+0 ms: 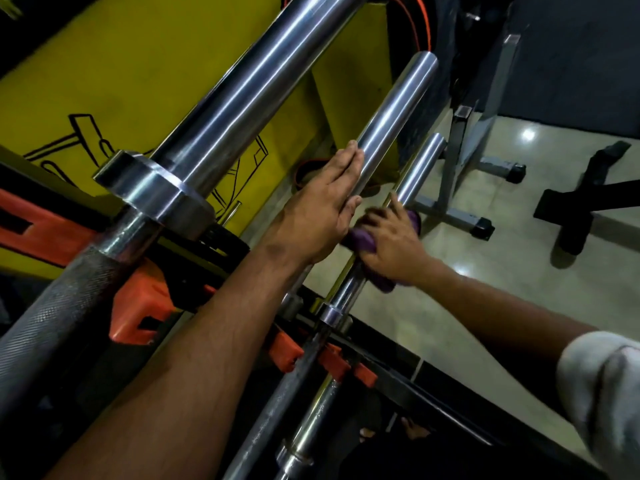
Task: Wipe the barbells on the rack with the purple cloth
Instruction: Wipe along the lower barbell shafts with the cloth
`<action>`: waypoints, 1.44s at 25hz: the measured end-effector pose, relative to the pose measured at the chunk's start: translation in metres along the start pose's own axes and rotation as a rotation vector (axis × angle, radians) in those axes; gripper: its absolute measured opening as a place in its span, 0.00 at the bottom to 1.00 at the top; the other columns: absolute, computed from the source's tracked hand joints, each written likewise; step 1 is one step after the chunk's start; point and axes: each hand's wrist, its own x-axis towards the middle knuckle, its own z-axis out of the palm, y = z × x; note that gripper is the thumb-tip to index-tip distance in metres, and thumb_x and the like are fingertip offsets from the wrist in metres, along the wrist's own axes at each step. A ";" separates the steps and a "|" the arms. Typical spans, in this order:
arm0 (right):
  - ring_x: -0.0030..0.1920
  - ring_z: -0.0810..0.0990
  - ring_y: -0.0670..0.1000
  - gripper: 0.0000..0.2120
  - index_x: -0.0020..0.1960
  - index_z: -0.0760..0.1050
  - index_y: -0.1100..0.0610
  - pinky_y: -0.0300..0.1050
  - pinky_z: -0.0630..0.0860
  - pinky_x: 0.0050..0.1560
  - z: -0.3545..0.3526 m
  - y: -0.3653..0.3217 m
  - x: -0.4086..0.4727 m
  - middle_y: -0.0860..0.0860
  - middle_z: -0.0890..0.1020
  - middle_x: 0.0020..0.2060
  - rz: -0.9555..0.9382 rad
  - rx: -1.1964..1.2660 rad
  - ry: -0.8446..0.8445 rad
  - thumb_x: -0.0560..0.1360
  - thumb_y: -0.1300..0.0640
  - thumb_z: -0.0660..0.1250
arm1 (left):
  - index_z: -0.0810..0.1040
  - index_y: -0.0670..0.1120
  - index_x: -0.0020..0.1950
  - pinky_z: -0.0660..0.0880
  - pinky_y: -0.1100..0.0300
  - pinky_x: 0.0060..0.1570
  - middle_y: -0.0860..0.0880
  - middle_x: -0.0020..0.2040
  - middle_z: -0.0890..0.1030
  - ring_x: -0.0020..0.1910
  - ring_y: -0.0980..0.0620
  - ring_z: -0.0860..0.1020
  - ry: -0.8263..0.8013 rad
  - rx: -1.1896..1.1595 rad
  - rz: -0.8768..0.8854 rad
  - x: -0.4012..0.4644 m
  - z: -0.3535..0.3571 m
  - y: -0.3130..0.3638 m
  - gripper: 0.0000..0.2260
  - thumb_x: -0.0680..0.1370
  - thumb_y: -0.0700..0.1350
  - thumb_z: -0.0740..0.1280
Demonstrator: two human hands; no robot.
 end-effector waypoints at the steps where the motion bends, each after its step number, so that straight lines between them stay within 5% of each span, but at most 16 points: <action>1: 0.70 0.71 0.53 0.24 0.62 0.80 0.49 0.63 0.42 0.79 -0.003 0.013 0.008 0.50 0.82 0.60 0.062 -0.014 0.008 0.76 0.39 0.55 | 0.50 0.48 0.82 0.62 0.62 0.72 0.53 0.83 0.48 0.80 0.56 0.51 0.005 -0.004 -0.001 0.000 0.000 0.000 0.29 0.85 0.47 0.59; 4: 0.69 0.70 0.54 0.26 0.61 0.81 0.51 0.62 0.45 0.79 0.000 -0.005 0.011 0.51 0.82 0.59 0.166 -0.012 0.016 0.75 0.39 0.55 | 0.50 0.48 0.82 0.62 0.60 0.73 0.53 0.83 0.48 0.80 0.55 0.51 0.008 -0.010 -0.010 0.001 0.001 -0.002 0.29 0.85 0.47 0.59; 9: 0.70 0.70 0.56 0.27 0.63 0.79 0.53 0.57 0.41 0.80 0.026 -0.090 -0.050 0.51 0.80 0.61 -0.065 0.219 -0.009 0.71 0.38 0.61 | 0.50 0.48 0.82 0.70 0.55 0.71 0.53 0.83 0.48 0.80 0.55 0.53 0.022 -0.007 0.015 0.001 0.002 -0.005 0.29 0.84 0.48 0.59; 13: 0.68 0.73 0.55 0.27 0.61 0.80 0.52 0.59 0.45 0.80 0.011 -0.045 -0.017 0.51 0.82 0.58 -0.057 0.092 -0.026 0.74 0.37 0.56 | 0.50 0.48 0.82 0.68 0.60 0.70 0.54 0.83 0.48 0.79 0.55 0.55 0.011 -0.014 0.006 0.000 0.003 -0.002 0.29 0.84 0.48 0.59; 17: 0.73 0.67 0.54 0.28 0.64 0.79 0.48 0.59 0.43 0.80 0.008 -0.035 -0.002 0.49 0.81 0.60 0.087 0.019 -0.032 0.75 0.36 0.51 | 0.51 0.48 0.82 0.64 0.60 0.71 0.53 0.83 0.49 0.80 0.55 0.54 0.019 -0.028 0.000 0.001 0.004 -0.005 0.29 0.84 0.47 0.60; 22: 0.80 0.54 0.51 0.25 0.71 0.73 0.42 0.57 0.37 0.79 0.016 -0.073 -0.054 0.46 0.73 0.71 -0.158 0.386 -0.132 0.77 0.39 0.55 | 0.51 0.49 0.82 0.65 0.63 0.67 0.54 0.82 0.49 0.79 0.55 0.56 0.050 0.040 0.012 -0.001 0.003 -0.002 0.28 0.85 0.48 0.58; 24: 0.81 0.49 0.46 0.21 0.69 0.69 0.31 0.53 0.40 0.80 -0.009 -0.071 -0.067 0.42 0.67 0.75 -0.087 0.668 -0.221 0.77 0.40 0.53 | 0.51 0.49 0.82 0.66 0.62 0.65 0.53 0.82 0.50 0.79 0.54 0.57 0.038 0.092 0.010 -0.002 0.004 -0.003 0.27 0.85 0.50 0.57; 26: 0.79 0.56 0.46 0.15 0.63 0.72 0.26 0.52 0.53 0.78 -0.039 -0.070 -0.086 0.41 0.65 0.76 0.087 0.948 -0.337 0.78 0.38 0.57 | 0.53 0.49 0.82 0.67 0.55 0.71 0.49 0.82 0.50 0.80 0.50 0.56 0.014 0.164 0.005 -0.003 0.005 0.000 0.27 0.85 0.54 0.56; 29: 0.62 0.78 0.53 0.14 0.59 0.79 0.44 0.50 0.74 0.64 -0.080 -0.060 -0.116 0.54 0.79 0.64 0.430 1.348 -0.220 0.76 0.42 0.67 | 0.58 0.52 0.80 0.53 0.44 0.78 0.45 0.82 0.48 0.81 0.47 0.48 -0.083 0.388 0.065 -0.005 -0.004 0.011 0.30 0.82 0.65 0.46; 31: 0.52 0.81 0.55 0.12 0.58 0.78 0.51 0.49 0.77 0.53 -0.106 -0.050 -0.129 0.60 0.82 0.57 0.566 1.406 -0.115 0.79 0.45 0.67 | 0.59 0.53 0.80 0.45 0.43 0.79 0.47 0.82 0.52 0.81 0.50 0.46 -0.182 0.519 0.243 -0.012 -0.009 0.021 0.35 0.79 0.71 0.40; 33: 0.46 0.82 0.54 0.09 0.56 0.78 0.51 0.48 0.78 0.47 -0.131 -0.044 -0.133 0.61 0.83 0.55 0.662 1.443 -0.010 0.81 0.49 0.62 | 0.58 0.54 0.80 0.43 0.45 0.79 0.50 0.78 0.64 0.79 0.53 0.56 -0.316 0.385 0.323 -0.020 -0.006 0.040 0.39 0.75 0.76 0.48; 34: 0.44 0.84 0.53 0.09 0.55 0.78 0.51 0.46 0.78 0.44 -0.141 -0.040 -0.134 0.60 0.84 0.52 0.688 1.482 0.041 0.81 0.50 0.62 | 0.60 0.54 0.79 0.47 0.47 0.79 0.52 0.74 0.71 0.75 0.54 0.65 -0.357 0.204 0.291 -0.025 0.000 0.055 0.39 0.74 0.75 0.57; 36: 0.40 0.85 0.51 0.10 0.55 0.79 0.53 0.45 0.79 0.39 -0.157 -0.034 -0.135 0.57 0.85 0.47 0.718 1.552 0.100 0.81 0.51 0.61 | 0.67 0.54 0.72 0.71 0.49 0.69 0.54 0.61 0.80 0.60 0.55 0.77 -0.277 -0.174 0.193 -0.033 0.015 0.082 0.32 0.74 0.65 0.70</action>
